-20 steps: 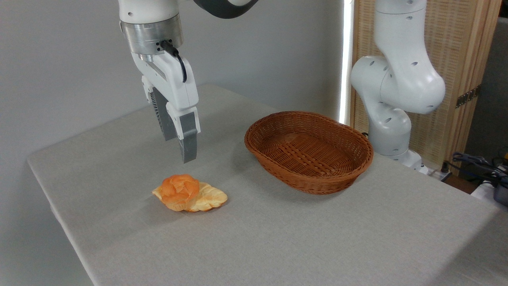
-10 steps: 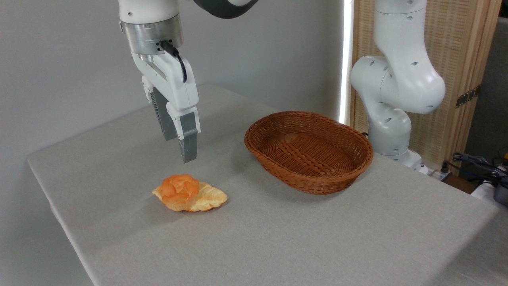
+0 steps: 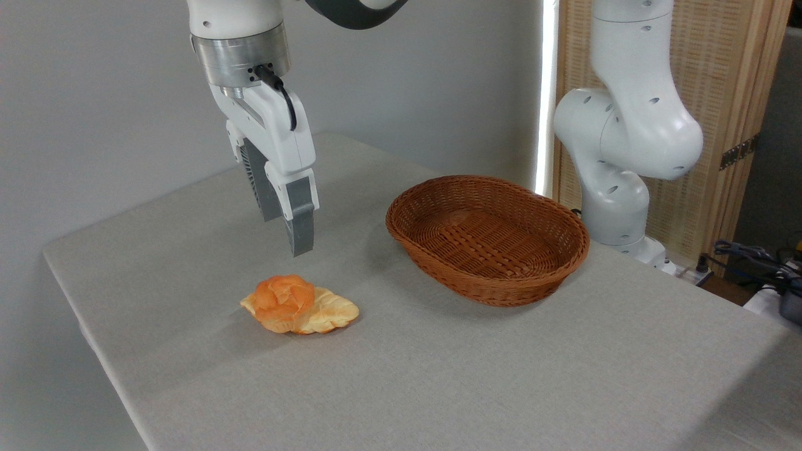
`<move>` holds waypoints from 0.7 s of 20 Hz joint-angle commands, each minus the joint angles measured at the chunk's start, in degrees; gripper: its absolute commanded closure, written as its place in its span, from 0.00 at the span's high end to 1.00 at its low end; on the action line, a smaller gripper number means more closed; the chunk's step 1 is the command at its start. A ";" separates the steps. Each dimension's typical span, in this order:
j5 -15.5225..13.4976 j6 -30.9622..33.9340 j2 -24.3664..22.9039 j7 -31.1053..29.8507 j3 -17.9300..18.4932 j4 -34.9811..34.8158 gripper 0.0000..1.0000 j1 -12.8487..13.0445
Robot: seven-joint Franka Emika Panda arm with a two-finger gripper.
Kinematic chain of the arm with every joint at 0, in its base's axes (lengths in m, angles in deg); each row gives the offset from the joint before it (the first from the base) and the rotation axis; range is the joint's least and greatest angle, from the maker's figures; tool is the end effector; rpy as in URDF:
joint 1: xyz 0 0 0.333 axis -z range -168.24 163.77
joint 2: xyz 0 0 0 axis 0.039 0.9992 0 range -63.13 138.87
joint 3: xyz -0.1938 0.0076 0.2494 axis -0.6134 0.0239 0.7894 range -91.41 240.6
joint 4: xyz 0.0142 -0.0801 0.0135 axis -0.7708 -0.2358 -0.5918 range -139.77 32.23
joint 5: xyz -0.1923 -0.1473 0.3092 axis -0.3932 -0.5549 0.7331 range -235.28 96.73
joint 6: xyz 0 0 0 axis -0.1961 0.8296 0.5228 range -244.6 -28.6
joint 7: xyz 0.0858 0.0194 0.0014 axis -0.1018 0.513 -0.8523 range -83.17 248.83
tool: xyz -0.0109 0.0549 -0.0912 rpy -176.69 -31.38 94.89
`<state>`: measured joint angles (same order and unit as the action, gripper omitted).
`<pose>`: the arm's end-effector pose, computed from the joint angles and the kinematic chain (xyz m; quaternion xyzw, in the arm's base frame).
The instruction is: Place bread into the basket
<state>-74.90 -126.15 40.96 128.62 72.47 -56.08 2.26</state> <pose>0.5747 -0.0755 0.5853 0.8983 -0.4364 0.0262 0.0435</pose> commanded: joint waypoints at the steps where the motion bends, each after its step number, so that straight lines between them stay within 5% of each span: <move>1: 0.53 -1.35 0.25 -0.96 -0.33 -0.40 1.00 0.26; 14: 0.62 -16.20 0.77 -0.96 -4.03 -12.36 1.00 0.52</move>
<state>-74.90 -138.87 41.63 128.62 68.55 -66.19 2.63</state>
